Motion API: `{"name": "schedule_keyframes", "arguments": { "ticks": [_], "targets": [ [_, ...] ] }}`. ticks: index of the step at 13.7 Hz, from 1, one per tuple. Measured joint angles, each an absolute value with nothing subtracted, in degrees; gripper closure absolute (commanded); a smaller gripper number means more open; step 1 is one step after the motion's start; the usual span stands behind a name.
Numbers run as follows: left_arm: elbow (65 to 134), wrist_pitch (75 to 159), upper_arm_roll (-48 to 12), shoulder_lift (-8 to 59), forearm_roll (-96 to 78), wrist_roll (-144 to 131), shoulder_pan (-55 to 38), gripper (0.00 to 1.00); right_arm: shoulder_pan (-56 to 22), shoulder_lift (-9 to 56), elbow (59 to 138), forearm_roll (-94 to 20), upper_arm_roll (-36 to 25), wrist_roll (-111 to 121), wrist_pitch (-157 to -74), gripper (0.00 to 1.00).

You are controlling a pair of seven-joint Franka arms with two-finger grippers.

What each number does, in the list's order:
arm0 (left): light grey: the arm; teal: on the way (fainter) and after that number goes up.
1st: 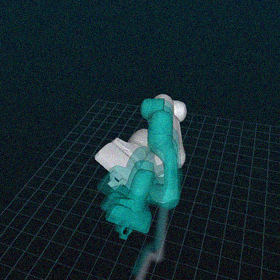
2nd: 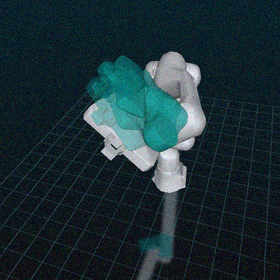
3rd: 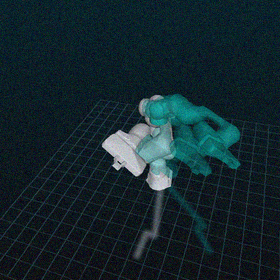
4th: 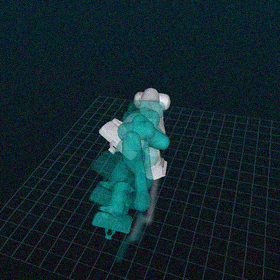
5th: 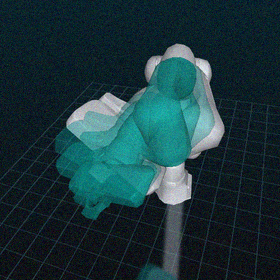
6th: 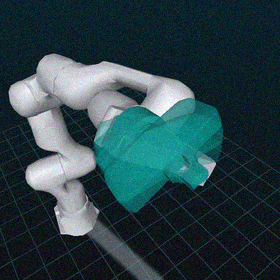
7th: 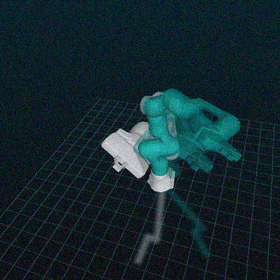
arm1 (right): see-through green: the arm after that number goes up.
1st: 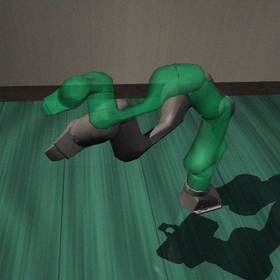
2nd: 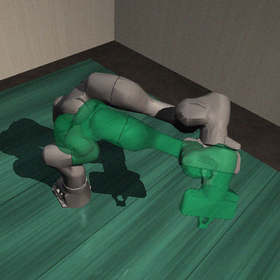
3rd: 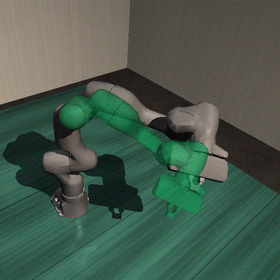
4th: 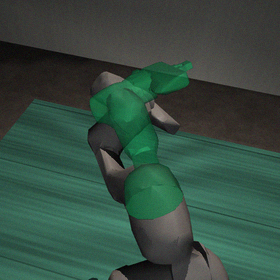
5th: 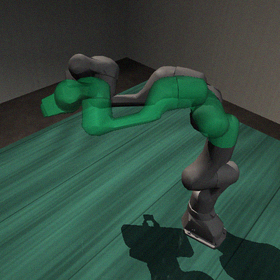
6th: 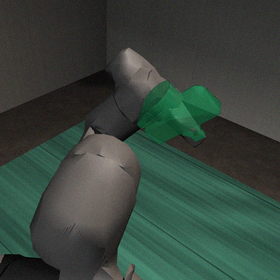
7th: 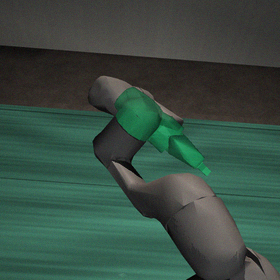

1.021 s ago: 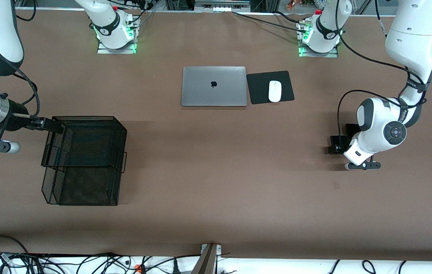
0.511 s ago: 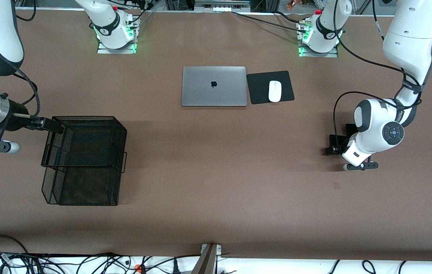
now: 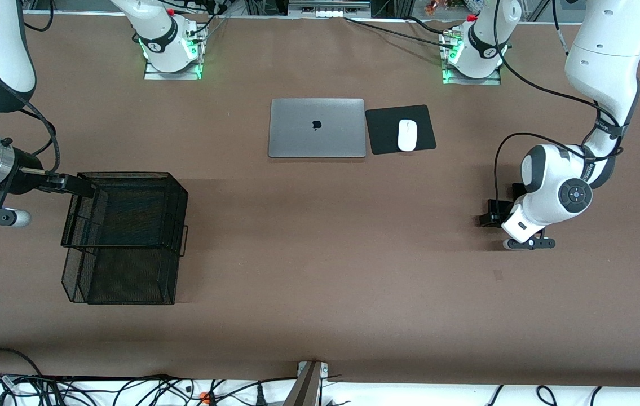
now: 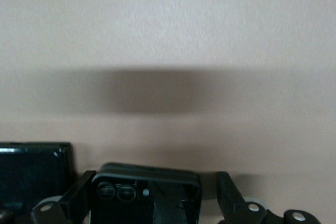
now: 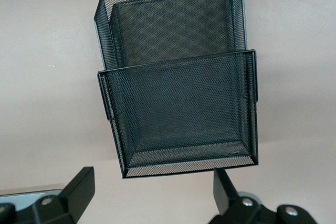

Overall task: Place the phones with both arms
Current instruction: 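Lower the left gripper and grasp the black flip phone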

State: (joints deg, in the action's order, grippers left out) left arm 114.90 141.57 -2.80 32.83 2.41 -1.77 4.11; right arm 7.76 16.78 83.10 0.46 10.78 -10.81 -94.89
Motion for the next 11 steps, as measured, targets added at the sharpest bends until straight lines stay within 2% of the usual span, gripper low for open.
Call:
{"name": "schedule_keyframes", "arguments": {
  "ticks": [7,8,10,11],
  "targets": [
    [120.4,143.2,-2.7,29.8,2.5,-0.7,4.3,0.00,7.8,16.8,83.1,0.5,10.8,-10.8,-94.9,0.00],
    [120.6,143.5,-2.7,29.7,2.5,-0.7,4.3,0.14,7.8,16.8,83.1,0.5,10.8,-10.8,-94.9,0.00],
    [120.7,143.7,-2.7,29.6,2.5,-0.7,4.3,0.62,7.8,16.8,83.1,0.5,10.8,-10.8,-94.9,0.00],
    [120.7,143.5,-2.7,29.2,2.5,-0.6,4.3,0.80,7.8,16.8,83.1,0.5,10.8,-10.8,-94.9,0.00]
  ]
}}
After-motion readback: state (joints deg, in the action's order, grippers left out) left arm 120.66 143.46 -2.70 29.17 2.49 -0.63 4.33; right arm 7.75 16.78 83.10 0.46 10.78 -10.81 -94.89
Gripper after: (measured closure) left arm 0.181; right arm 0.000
